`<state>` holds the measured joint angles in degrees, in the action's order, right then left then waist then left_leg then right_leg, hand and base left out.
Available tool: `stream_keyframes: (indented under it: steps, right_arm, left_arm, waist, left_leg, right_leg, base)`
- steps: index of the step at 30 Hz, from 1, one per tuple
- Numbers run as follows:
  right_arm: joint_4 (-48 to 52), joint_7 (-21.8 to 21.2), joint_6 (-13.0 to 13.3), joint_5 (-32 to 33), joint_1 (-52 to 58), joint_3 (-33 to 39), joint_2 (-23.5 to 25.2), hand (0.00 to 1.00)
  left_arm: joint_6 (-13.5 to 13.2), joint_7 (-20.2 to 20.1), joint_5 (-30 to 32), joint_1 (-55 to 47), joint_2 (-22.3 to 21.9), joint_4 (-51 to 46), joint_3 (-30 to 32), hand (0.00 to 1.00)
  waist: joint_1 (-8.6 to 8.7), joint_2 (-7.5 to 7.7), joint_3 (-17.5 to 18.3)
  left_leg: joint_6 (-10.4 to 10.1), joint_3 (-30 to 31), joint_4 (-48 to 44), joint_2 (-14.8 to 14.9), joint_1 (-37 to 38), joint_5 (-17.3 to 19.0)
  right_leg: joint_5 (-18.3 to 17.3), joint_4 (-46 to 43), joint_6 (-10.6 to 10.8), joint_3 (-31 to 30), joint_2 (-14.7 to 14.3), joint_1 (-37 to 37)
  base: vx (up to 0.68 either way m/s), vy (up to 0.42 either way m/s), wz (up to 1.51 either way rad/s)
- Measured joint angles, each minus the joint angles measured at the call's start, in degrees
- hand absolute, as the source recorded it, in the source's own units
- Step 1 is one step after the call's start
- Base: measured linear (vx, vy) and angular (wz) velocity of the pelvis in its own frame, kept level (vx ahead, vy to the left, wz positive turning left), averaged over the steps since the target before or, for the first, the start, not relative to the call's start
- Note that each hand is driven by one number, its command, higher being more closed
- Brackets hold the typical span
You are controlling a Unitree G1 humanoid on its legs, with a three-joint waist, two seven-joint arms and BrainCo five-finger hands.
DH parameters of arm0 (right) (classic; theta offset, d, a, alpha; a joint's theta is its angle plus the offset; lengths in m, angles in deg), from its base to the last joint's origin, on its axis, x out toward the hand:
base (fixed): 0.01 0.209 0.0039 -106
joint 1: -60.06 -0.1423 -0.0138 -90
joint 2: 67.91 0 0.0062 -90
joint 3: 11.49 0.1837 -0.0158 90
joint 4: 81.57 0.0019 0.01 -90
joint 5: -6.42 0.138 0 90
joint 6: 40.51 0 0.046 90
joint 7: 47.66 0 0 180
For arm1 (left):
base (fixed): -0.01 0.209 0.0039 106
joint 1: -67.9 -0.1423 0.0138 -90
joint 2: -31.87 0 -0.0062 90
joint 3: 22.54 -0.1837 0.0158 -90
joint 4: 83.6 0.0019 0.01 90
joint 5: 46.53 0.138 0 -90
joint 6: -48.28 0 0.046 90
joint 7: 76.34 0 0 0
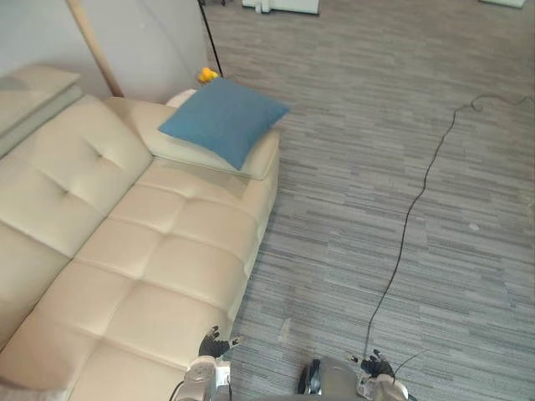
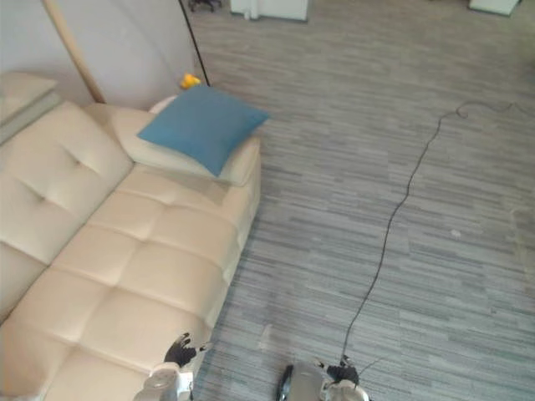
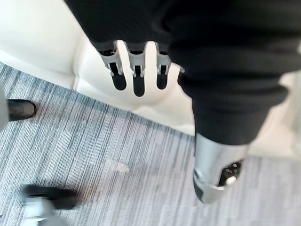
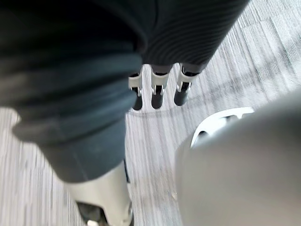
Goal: Pick up cushions and gather them together orderly.
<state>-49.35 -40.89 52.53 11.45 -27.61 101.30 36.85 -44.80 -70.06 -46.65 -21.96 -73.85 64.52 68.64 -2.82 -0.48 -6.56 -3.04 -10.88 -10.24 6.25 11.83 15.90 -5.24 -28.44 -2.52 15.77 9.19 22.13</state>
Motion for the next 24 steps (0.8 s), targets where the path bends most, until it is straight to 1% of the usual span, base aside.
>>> stream_keyframes:
  steps: [1,2,3,4,5,6,7,8,9,10,11,12,13,14,15,16,17,18,19,20,21,22,23,24]
  right_arm:
    - [0.0,0.2,0.0,-0.1,-0.3,0.4,-0.4,0.0]
    - [0.1,0.1,-0.1,-0.2,-0.1,0.9,-1.3,0.0]
    - [0.1,0.1,-0.1,-0.2,0.0,1.2,-1.5,0.0]
    - [0.0,0.1,-0.2,-0.1,0.5,1.3,-1.3,0.0]
    - [0.2,0.2,-0.2,0.0,0.6,0.4,-0.9,0.0]
    - [0.2,0.2,-0.2,0.0,0.9,-0.2,-0.8,0.0]
    - [0.1,0.2,-0.2,0.1,1.0,-0.6,-0.6,0.0]
    - [0.1,0.3,-0.2,0.1,0.9,-0.9,-0.1,0.0]
    - [0.2,0.5,-0.2,0.1,0.3,-1.0,0.2,0.0]
    - [0.2,0.6,-0.2,0.2,0.0,-0.9,0.2,0.0]
    - [0.4,0.6,-0.2,0.8,-0.2,-0.8,0.1,0.0]
    - [0.6,0.6,-0.2,1.8,-0.3,-0.7,0.1,0.0]
    - [0.7,0.6,-0.1,1.9,-0.3,-0.8,0.1,0.0]
    - [0.6,0.6,-0.1,1.9,-0.6,-0.8,0.1,0.0]
    - [0.5,0.7,-0.1,1.8,-0.2,-0.8,0.0,0.0]
    - [0.4,0.8,-0.2,1.8,0.0,-0.8,0.1,0.0]
    - [0.3,0.9,-0.3,1.8,0.0,-0.9,0.8,0.0]
    - [0.3,0.8,-0.3,1.7,0.2,-1.4,1.6,0.0]
    - [0.3,0.8,-0.3,1.7,0.4,-1.8,1.5,0.0]
    - [0.3,0.8,-0.3,1.7,0.5,-1.8,1.5,0.0]
    - [0.3,0.6,-0.3,1.6,1.1,-2.2,1.5,0.0]
    - [0.3,0.5,-0.3,1.6,1.3,-2.7,1.6,0.0]
    - [0.3,0.4,-0.4,1.6,1.5,-2.8,1.6,0.0]
    - [0.3,0.4,-0.5,1.3,1.5,-2.7,1.6,0.0]
  left_arm:
    - [0.1,0.0,0.0,-0.2,-0.5,0.3,0.3,0.0]
    - [0.0,0.1,0.0,-0.5,-1.7,0.5,1.3,0.0]
    - [0.0,0.1,0.0,-0.5,-2.1,0.5,1.9,0.0]
    - [0.0,0.1,-0.2,-0.3,-2.9,-0.1,3.0,0.0]
    - [0.0,0.0,-0.2,-0.4,-3.2,-0.9,3.4,0.0]
    - [0.0,0.0,-0.2,-0.5,-3.2,-1.5,3.4,0.0]
    - [-0.1,0.0,-0.2,-0.7,-3.1,-1.9,3.4,0.0]
    - [-0.3,0.0,-0.2,-0.8,-3.0,-3.3,3.4,0.0]
    - [-0.4,0.0,-0.2,-0.8,-2.9,-4.6,3.3,0.0]
    - [-0.5,-0.1,-0.3,-0.8,-3.0,-4.8,3.3,0.0]
    - [-0.4,-0.1,-0.2,-0.8,-3.1,-5.3,3.1,0.0]
    - [-0.4,0.0,-0.2,-0.9,-3.1,-5.4,2.3,0.0]
    - [-0.4,0.0,-0.2,-0.9,-3.1,-5.4,1.9,0.0]
    - [-0.4,-0.1,-0.1,-0.8,-3.1,-5.4,1.3,0.0]
    - [-0.4,-0.1,-0.1,-0.9,-3.1,-5.4,1.1,0.0]
    - [-0.4,-0.1,-0.1,-1.0,-3.0,-5.5,1.1,0.0]
    - [-0.4,0.0,-0.1,-1.0,-2.7,-5.5,1.1,0.0]
    - [-0.1,0.0,-0.1,-1.0,-1.8,-5.3,1.2,0.0]
    - [0.0,-0.1,-0.1,-1.0,-1.4,-5.3,1.1,0.0]
    - [0.0,-0.1,-0.2,-1.0,-1.5,-5.3,0.8,0.0]
    - [0.2,-0.1,-0.2,-1.2,-1.5,-5.2,-0.2,0.0]
    - [0.4,0.0,-0.3,-1.3,-1.3,-5.2,-0.2,0.0]
    - [0.6,0.1,-0.5,-1.4,-1.2,-5.2,-0.2,0.0]
    - [0.9,0.1,-1.2,-1.8,-0.6,-5.0,-0.5,0.0]
  waist:
    - [-0.05,-0.89,0.0]
    - [0.11,-1.7,0.4]
    - [0.2,-2.04,0.3]
    - [0.39,-2.39,0.1]
    - [0.06,-2.19,-0.1]
    - [-0.17,-2.05,-0.2]
    - [-0.5,-1.85,-0.4]
    - [-0.86,-1.17,-0.8]
    - [-0.91,-0.56,-1.0]
    - [-0.92,-0.49,-1.1]
    - [-0.95,-0.57,-1.2]
    - [-1.19,-0.7,-1.0]
    - [-1.25,-0.81,-1.0]
    - [-1.31,-1.09,-0.8]
    - [-1.46,-1.5,-0.5]
    - [-2.02,-1.27,-0.3]
    - [-2.25,0.03,0.2]
    - [-2.19,2.31,1.1]
    - [-2.47,2.67,1.2]
    - [-2.76,2.73,1.2]
    - [-2.67,2.66,1.2]
    - [-2.5,2.55,1.1]
    - [-2.4,2.19,1.0]
    - [-2.41,1.48,0.8]
  left_leg:
    - [-1.6,0.6,-0.7,0.7,0.3,-0.9]
    - [-4.6,2.5,-6.2,1.2,-1.2,-4.2]
    - [-4.7,3.0,-9.4,1.6,-2.4,-5.0]
    - [-5.2,4.7,-22.1,3.3,-7.7,-9.9]
    - [-5.5,5.9,-33.8,4.8,-12.7,-11.5]
    - [-4.4,5.7,-39.7,5.6,-15.5,-10.6]
    - [-3.5,5.3,-43.4,6.1,-17.6,-9.4]
    - [-2.1,4.2,-46.7,6.0,-21.7,-7.5]
    - [-1.2,1.0,-44.1,5.8,-26.0,-5.9]
    - [-1.0,-0.3,-41.1,5.4,-27.1,-5.2]
    - [-0.8,-1.9,-32.2,3.9,-28.5,-4.8]
    - [-0.9,-2.4,-22.0,2.0,-28.6,-5.4]
    - [-0.7,-2.5,-15.9,0.9,-28.5,-6.5]
    - [-1.0,-2.3,-7.0,-0.5,-28.0,-9.3]
    - [-1.2,-1.8,-2.9,-0.9,-27.7,-11.4]
    - [0.8,-0.6,-3.2,-1.3,-27.3,-16.2]
    - [2.1,-1.2,-3.9,-2.5,-26.9,-15.4]
    - [2.9,-2.0,-4.6,-4.3,-26.4,-12.4]
    - [3.7,-3.0,-5.0,-4.5,-25.2,-11.4]
    - [3.5,-3.7,-5.0,-4.8,-23.7,-10.4]
    - [4.0,-4.3,-4.9,-5.4,-20.0,-8.1]
    - [3.8,-4.3,-4.9,-5.8,-17.4,-6.6]
    - [3.7,-4.3,-4.6,-5.8,-15.7,-5.8]
    - [3.4,-4.6,-2.8,-5.9,-12.3,-5.4]
  right_leg:
    - [-0.6,-0.6,-0.6,0.2,-0.6,-0.4]
    - [-4.1,-0.3,-0.7,0.5,-0.9,-2.5]
    - [-4.7,0.0,-0.8,0.9,-1.2,-3.5]
    - [-5.9,2.3,-1.1,1.8,-2.1,-7.5]
    - [-6.7,5.2,-1.5,2.2,-3.0,-11.4]
    - [-7.1,6.7,-1.7,2.3,-3.6,-13.7]
    - [-7.2,8.0,-1.9,2.3,-4.0,-15.7]
    - [-7.6,10.5,-1.8,2.5,-4.3,-19.4]
    - [-7.7,13.4,-1.4,2.8,-4.3,-23.0]
    - [-7.8,14.4,-1.3,2.7,-4.3,-24.2]
    - [-7.8,16.3,-0.7,2.4,-4.3,-26.0]
    - [-8.0,17.9,0.2,2.2,-4.3,-27.4]
    - [-8.3,18.8,0.8,1.9,-4.3,-28.3]
    - [-9.0,19.8,1.9,1.1,-4.7,-29.7]
    - [-9.5,20.4,2.7,0.2,-5.3,-30.7]
    - [-10.5,20.7,3.6,-1.1,-5.3,-31.5]
    - [-11.0,20.5,4.3,-2.2,-4.0,-31.9]
    - [-11.4,18.1,4.9,-4.2,-2.1,-31.6]
    - [-11.3,13.2,4.9,-5.8,-1.0,-29.9]
    - [-11.3,6.8,5.3,-7.2,-0.1,-27.8]
    - [-8.6,-9.2,11.2,-8.7,2.3,-22.0]
    - [-8.0,-17.2,12.3,-8.7,3.8,-19.2]
    - [-8.3,-20.1,11.9,-8.0,4.5,-18.0]
    - [-9.8,-21.6,10.9,-5.4,6.0,-16.0]
  base:
    - [0.53,-0.272,-0.19]
    - [0.53,-0.264,-0.07]
    - [0.61,-0.337,0.13]
    - [0.47,-0.244,0.17]
    - [0.45,-0.223,0.15]
    - [0.41,-0.16,0.0]
    - [0.3,-0.103,-0.07]
    - [0.42,-0.126,-0.05]
    - [0.34,-0.081,-0.05]
    - [0.38,-0.055,-0.11]
    - [0.3,0.017,-0.25]
    - [0.3,0.04,-0.27]
    - [0.33,0.091,-0.29]
    - [0.39,0.148,-0.29]
    - [0.41,0.181,-0.44]
    - [0.46,0.216,-0.48]
    - [0.5,0.17,-0.5]
    - [0.59,0.195,-0.42]
    - [0.47,0.15,-0.39]
    - [0.44,0.193,-0.3]
    - [0.43,0.178,-0.16]
    - [0.45,0.16,-0.03]
    - [0.43,0.124,0.01]
    - [0.33,0.075,0.0]
